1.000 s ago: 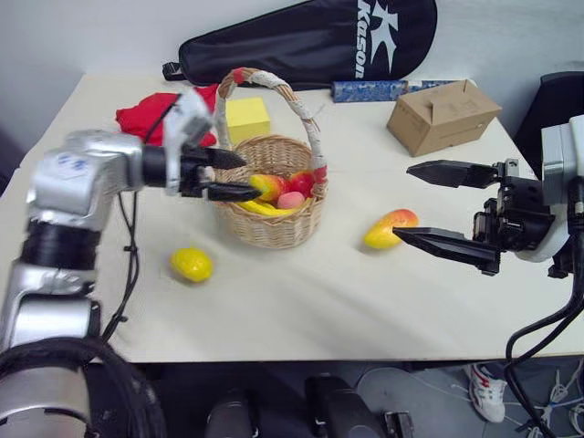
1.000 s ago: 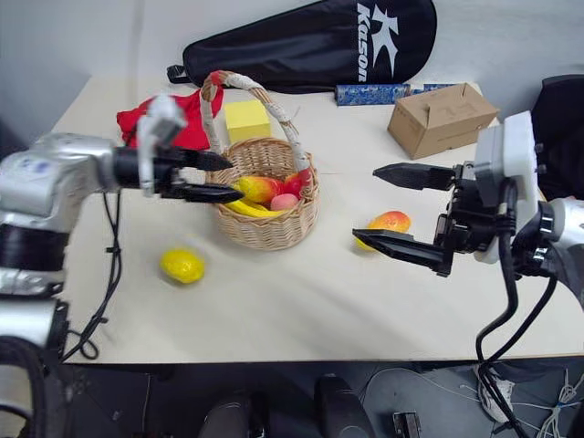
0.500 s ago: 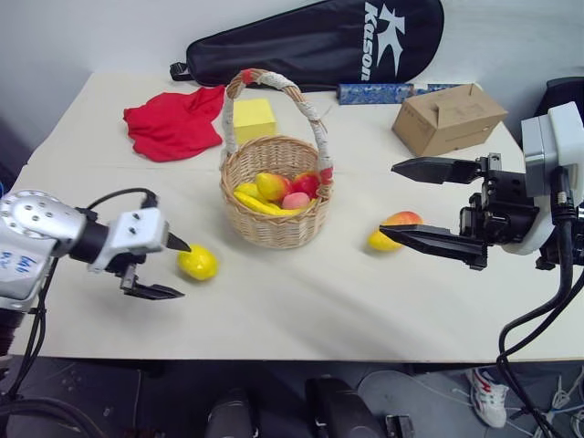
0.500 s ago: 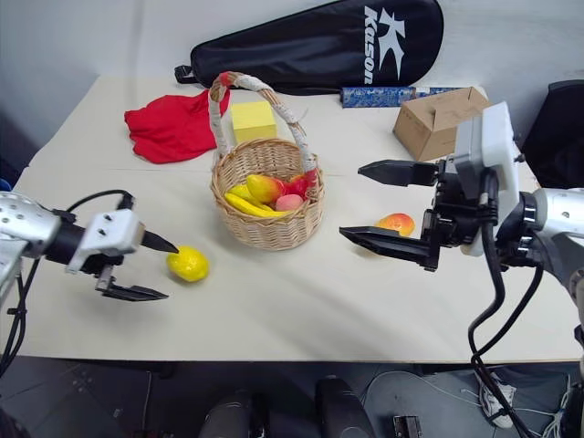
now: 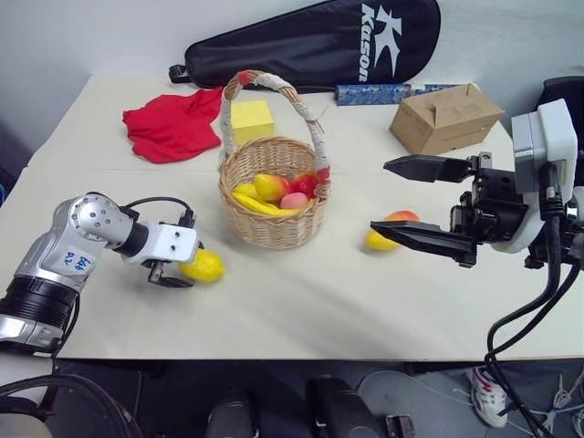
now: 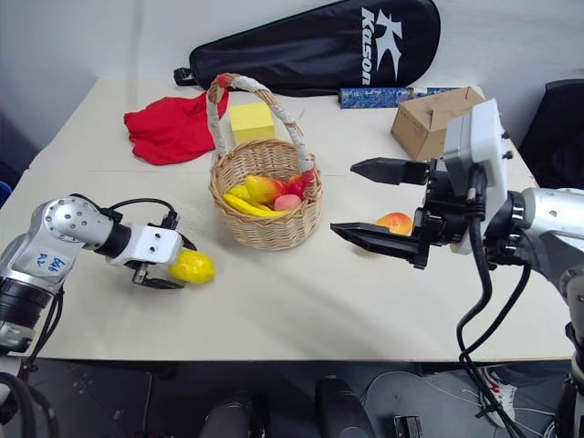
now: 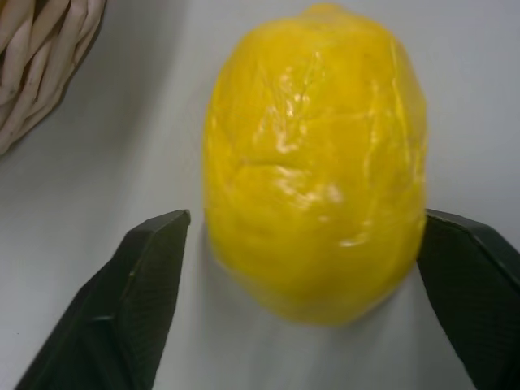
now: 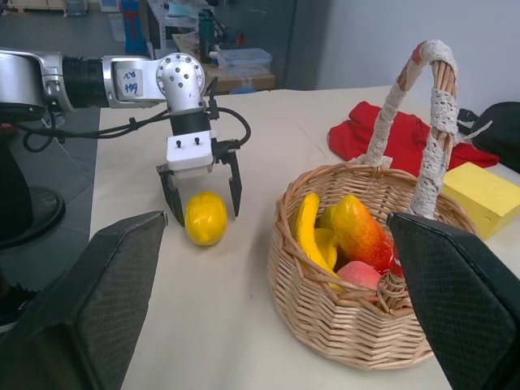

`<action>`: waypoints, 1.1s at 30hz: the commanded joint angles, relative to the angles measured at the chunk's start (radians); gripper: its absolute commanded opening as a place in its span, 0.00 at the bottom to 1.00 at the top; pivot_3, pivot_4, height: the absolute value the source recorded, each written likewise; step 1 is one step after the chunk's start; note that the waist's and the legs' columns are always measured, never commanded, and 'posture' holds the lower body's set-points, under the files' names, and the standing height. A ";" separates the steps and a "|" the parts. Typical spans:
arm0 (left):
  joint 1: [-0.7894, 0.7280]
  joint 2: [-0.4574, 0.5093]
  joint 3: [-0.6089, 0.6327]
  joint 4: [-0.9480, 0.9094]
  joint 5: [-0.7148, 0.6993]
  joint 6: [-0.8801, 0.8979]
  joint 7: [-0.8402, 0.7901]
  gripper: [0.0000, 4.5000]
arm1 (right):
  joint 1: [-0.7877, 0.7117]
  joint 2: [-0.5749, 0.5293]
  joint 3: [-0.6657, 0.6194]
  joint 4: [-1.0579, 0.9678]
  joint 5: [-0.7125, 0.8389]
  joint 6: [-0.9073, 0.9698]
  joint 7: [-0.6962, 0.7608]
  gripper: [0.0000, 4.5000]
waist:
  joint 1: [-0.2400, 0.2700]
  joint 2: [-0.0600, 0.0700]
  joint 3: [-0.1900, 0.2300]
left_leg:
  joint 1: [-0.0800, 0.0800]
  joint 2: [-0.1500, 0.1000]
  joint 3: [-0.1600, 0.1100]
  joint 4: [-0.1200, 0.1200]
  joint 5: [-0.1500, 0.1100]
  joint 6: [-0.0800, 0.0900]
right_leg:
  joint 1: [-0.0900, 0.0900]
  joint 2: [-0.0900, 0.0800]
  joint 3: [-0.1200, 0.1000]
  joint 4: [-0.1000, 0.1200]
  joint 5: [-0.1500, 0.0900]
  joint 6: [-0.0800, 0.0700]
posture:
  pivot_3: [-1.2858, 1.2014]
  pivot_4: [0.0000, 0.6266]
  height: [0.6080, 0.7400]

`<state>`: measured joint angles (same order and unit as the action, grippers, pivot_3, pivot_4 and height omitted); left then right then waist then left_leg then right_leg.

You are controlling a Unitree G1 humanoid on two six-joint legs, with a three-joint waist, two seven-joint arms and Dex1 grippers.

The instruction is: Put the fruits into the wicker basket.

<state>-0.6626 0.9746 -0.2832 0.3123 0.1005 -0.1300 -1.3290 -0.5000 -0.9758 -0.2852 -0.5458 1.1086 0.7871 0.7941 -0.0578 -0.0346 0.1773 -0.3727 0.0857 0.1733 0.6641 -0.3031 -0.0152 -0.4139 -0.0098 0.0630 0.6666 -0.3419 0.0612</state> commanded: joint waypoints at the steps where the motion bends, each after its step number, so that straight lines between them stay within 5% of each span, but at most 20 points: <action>1: 0.027 0.001 0.035 -0.033 -0.062 0.069 -0.050 0.68 | 0.004 -0.005 -0.048 -0.024 0.023 -0.005 -0.010 1.00 | 0.000 0.000 0.000 | 0.000 0.000 0.000 0.000 0.000 0.000 | 0.000 0.000 0.000 0.000 0.000 0.000 | 0.52 0.24 1.00; 5: 0.087 0.038 0.089 -0.165 -0.196 0.193 -0.159 0.46 | 0.006 -0.011 -0.048 -0.021 0.024 -0.007 -0.006 1.00 | -0.002 0.000 0.000 | -0.002 0.000 0.000 0.000 0.000 0.000 | -0.001 0.000 0.000 -0.001 0.000 0.000 | 0.52 0.24 1.00; 12: 0.064 0.050 0.222 -0.397 -0.471 0.570 -0.174 0.46 | 0.013 -0.020 -0.050 -0.018 0.008 -0.013 0.012 1.00 | -0.001 0.000 0.000 | -0.004 0.000 -0.002 0.001 0.000 0.000 | -0.002 0.000 -0.001 -0.001 0.000 0.000 | 0.52 0.24 1.00; 16: -0.093 -0.061 0.301 -0.406 -0.625 0.787 -0.037 0.46 | 0.011 -0.024 -0.056 -0.015 0.011 -0.011 0.014 1.00 | 0.005 0.000 0.000 | -0.004 0.000 -0.002 0.001 0.000 0.000 | -0.002 0.000 -0.002 -0.001 0.000 0.000 | 0.52 0.24 1.00; 21: -0.315 -0.218 0.187 -0.192 -0.355 0.765 0.308 0.46 | 0.014 -0.022 -0.059 -0.017 0.000 -0.016 0.009 1.00 | 0.009 0.000 0.000 | -0.004 -0.002 -0.005 0.002 0.000 0.000 | 0.002 0.000 -0.003 -0.003 0.001 0.002 | 0.52 0.24 1.00; 29: -0.383 -0.297 0.091 -0.062 -0.237 0.670 0.337 0.46 | 0.029 -0.014 -0.066 -0.025 -0.014 -0.019 -0.007 1.00 | 0.002 0.000 0.001 | -0.004 0.000 -0.002 0.000 0.001 -0.001 | -0.002 0.002 -0.001 -0.002 0.000 0.001 | 0.52 0.24 1.00; 33: -0.388 -0.318 0.102 -0.031 -0.233 0.660 0.333 0.71 | 0.052 -0.019 -0.076 -0.037 -0.018 -0.017 -0.014 1.00 | 0.002 0.000 0.001 | -0.004 -0.001 -0.002 0.001 0.000 -0.001 | -0.002 0.001 0.000 -0.001 0.000 0.002 | 0.52 0.24 1.00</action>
<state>-1.0285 0.6537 -0.2051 0.2927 -0.1282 0.5469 -0.9911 -0.4530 -0.9858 -0.3222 -0.5534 1.0950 0.7850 0.7872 -0.0554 -0.0346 0.1779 -0.3764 0.0849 0.1717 0.6656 -0.3027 -0.0160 -0.4157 -0.0092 0.0628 0.6657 -0.3417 0.0629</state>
